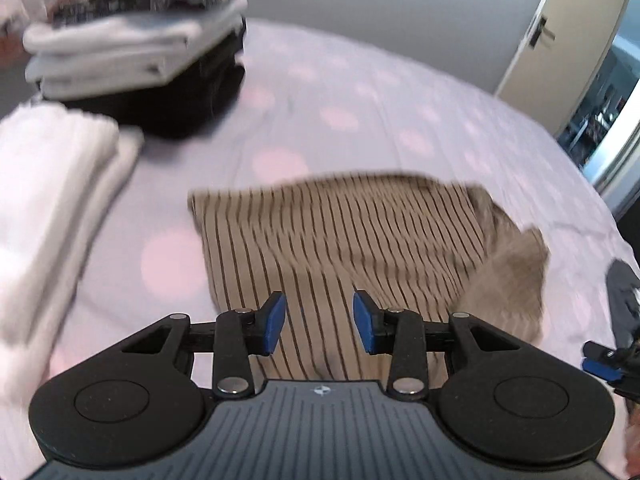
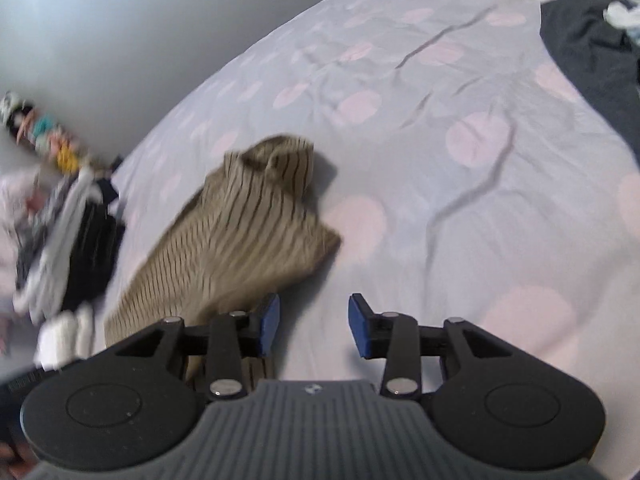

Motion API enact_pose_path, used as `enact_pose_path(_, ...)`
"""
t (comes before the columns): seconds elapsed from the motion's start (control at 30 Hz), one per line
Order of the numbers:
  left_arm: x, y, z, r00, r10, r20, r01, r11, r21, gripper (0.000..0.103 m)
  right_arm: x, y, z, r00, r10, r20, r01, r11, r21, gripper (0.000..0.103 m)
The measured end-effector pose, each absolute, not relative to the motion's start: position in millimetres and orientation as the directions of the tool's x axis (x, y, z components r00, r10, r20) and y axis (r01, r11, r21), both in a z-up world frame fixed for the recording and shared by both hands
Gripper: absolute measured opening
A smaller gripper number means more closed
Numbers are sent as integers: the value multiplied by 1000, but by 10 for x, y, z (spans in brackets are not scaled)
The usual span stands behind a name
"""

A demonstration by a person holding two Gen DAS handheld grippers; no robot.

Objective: Fold clothes

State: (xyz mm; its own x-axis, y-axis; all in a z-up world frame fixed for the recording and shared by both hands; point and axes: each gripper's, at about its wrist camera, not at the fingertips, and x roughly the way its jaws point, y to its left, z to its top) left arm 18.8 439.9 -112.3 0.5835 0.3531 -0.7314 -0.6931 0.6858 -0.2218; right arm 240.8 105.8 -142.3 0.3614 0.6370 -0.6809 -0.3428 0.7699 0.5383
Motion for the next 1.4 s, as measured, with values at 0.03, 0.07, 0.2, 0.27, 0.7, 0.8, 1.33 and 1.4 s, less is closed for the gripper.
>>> enact_pose_path(0.03,192,4432,-1157,588,377,-716,-701,680,-217,43,2487,1097,-1455,361,641,-678,-328,767,551,42)
enact_pose_path(0.07,197,4468,-1198,586,395,-707,-708,674,-210,43,2558,1143,-1492,360,641,-677,-316,767,558,42)
enact_pose_path(0.2,217,4622,-1384,542,436,-718,-741,652,-163,43,2791,1316,-1701,346,635,-691,-260,773,579,42)
enact_pose_path(0.27,203,4717,-1474,523,428,-737,-757,631,-171,43,2877,1371,-1808,336,640,-691,-227,767,600,42)
enact_pose_path(0.7,99,4895,-1548,525,426,-737,-768,610,-195,43,2879,1735,-1273,387,723,-572,-394,691,606,3)
enact_pose_path(0.8,42,4935,-1513,531,432,-729,-777,591,-216,43,2811,2062,-890,373,747,-551,-514,660,548,2)
enact_pose_path(1.33,-390,5320,-1534,588,407,-699,-793,463,-397,42,1834,4239,-210,182,741,-646,-887,407,218,2)
enact_pose_path(1.4,-427,5370,-1558,594,395,-701,-792,442,-421,41,1699,4417,-247,156,743,-651,-902,376,213,2)
